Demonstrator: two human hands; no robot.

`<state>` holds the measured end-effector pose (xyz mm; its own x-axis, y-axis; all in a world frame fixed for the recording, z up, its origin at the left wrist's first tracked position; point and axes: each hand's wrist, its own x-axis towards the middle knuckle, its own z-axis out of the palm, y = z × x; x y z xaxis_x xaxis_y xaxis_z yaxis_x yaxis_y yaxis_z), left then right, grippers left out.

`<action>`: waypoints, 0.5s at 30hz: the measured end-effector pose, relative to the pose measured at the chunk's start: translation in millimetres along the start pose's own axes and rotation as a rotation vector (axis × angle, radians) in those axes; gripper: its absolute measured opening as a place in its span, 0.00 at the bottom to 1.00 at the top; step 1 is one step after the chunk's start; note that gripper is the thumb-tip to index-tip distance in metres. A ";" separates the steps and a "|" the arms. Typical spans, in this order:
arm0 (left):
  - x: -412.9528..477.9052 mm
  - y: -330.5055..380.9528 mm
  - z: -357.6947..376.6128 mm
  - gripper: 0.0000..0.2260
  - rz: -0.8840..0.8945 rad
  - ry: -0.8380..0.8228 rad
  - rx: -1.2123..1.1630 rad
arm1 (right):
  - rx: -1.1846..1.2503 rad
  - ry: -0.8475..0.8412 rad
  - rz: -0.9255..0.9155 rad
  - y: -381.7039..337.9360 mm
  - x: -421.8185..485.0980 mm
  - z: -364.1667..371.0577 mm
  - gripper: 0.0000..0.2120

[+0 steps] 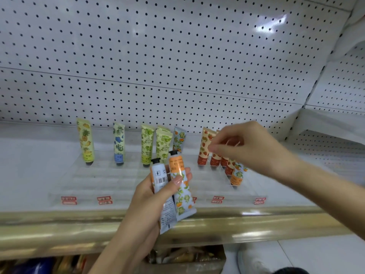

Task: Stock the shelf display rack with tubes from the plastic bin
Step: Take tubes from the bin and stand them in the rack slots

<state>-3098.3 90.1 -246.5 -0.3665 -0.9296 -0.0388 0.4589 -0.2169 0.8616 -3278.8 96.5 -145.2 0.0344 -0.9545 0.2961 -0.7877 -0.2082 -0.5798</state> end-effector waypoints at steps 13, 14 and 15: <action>-12.4 11.0 -18.3 0.15 0.139 0.083 -0.078 | 0.486 -0.237 0.272 -10.6 -29.8 85.1 0.08; -12.1 11.1 -20.3 0.14 0.159 0.105 -0.075 | 0.541 -0.215 0.295 -11.0 -30.7 83.8 0.07; -11.5 11.3 -22.3 0.13 0.178 0.127 -0.082 | 0.583 -0.187 0.310 -10.1 -31.3 81.9 0.06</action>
<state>-3070.8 91.7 -247.6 -0.1711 -0.9844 0.0417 0.5734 -0.0651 0.8167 -3221.6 111.0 -210.7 0.0073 -0.9984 -0.0553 -0.3204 0.0501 -0.9460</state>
